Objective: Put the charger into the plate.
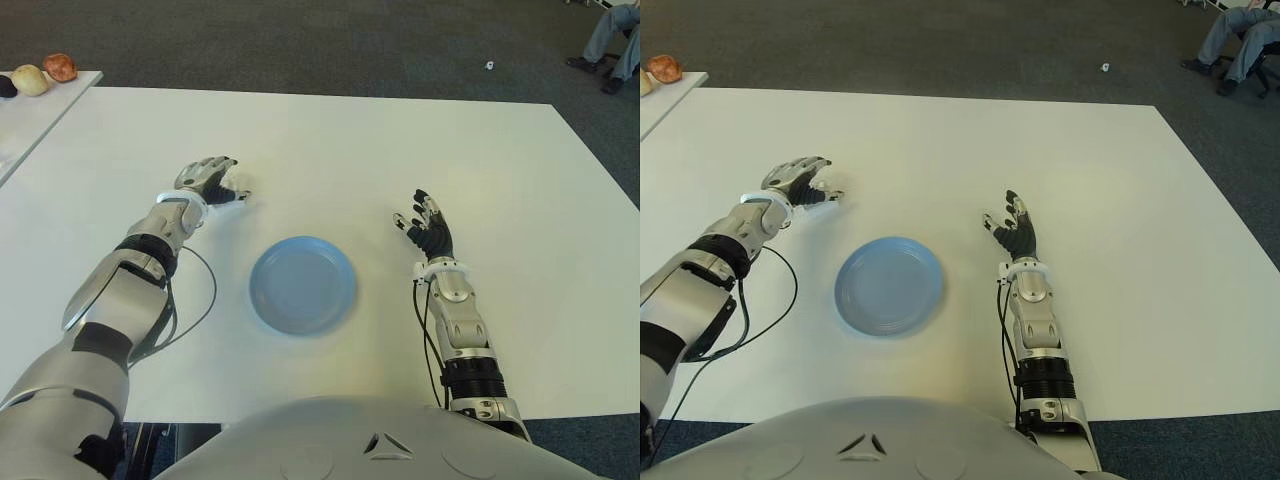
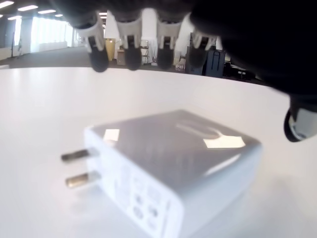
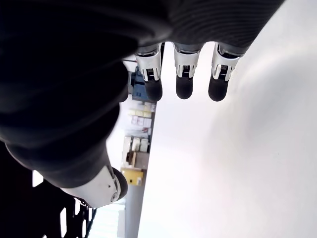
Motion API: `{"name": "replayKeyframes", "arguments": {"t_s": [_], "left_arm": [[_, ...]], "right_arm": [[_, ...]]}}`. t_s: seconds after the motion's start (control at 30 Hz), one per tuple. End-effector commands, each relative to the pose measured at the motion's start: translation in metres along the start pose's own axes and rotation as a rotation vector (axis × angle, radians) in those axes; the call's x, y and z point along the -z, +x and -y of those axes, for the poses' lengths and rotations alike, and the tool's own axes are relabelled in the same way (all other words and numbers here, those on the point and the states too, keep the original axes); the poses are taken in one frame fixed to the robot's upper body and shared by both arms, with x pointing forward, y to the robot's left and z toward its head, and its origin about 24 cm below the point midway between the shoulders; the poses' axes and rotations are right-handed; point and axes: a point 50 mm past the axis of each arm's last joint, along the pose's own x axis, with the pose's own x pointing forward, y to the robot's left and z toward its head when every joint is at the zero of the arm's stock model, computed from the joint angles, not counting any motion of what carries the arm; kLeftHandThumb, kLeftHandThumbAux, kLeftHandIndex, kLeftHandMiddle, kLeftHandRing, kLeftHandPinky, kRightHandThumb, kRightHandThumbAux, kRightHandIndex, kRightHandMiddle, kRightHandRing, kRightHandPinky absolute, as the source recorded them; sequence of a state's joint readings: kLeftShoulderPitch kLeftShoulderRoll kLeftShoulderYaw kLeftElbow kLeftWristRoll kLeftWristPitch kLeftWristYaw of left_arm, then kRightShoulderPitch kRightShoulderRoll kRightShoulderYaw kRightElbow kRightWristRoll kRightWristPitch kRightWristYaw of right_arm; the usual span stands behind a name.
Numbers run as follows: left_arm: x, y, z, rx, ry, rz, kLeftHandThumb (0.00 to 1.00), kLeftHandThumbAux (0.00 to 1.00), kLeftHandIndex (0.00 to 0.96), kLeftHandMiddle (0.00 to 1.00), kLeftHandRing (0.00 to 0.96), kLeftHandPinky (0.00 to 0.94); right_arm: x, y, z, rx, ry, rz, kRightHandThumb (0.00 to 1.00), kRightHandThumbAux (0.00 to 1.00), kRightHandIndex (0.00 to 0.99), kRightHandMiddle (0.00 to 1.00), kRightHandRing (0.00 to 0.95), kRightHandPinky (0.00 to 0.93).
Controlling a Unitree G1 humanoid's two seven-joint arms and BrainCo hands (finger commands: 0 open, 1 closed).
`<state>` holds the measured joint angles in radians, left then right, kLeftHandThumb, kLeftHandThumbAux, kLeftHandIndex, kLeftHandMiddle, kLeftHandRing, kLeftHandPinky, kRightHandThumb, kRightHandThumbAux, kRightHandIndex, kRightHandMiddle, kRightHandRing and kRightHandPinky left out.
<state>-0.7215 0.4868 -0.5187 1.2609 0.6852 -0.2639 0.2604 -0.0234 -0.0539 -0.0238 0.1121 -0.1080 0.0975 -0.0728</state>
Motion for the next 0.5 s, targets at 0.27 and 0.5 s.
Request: {"name": "replayKeyframes", "arguments": {"t_s": [0.27,0.5], "left_arm": [[0.005,-0.007,0.017,0.015,-0.071,-0.051,0.115,0.33,0.0,0.0,0.0,0.01],[0.006,-0.009,0.024,0.028,-0.093,-0.07,0.086,0.322,0.0,0.0,0.0,0.011]], "right_arm": [[0.001,0.001,-0.001,-0.003,0.02,-0.008,0.082,0.814,0.0,0.037,0.039,0.074],[0.0,0.001,-0.001,-0.005,0.022,-0.004,0.075,0.82,0.0,0.034,0.036,0.076]]}}
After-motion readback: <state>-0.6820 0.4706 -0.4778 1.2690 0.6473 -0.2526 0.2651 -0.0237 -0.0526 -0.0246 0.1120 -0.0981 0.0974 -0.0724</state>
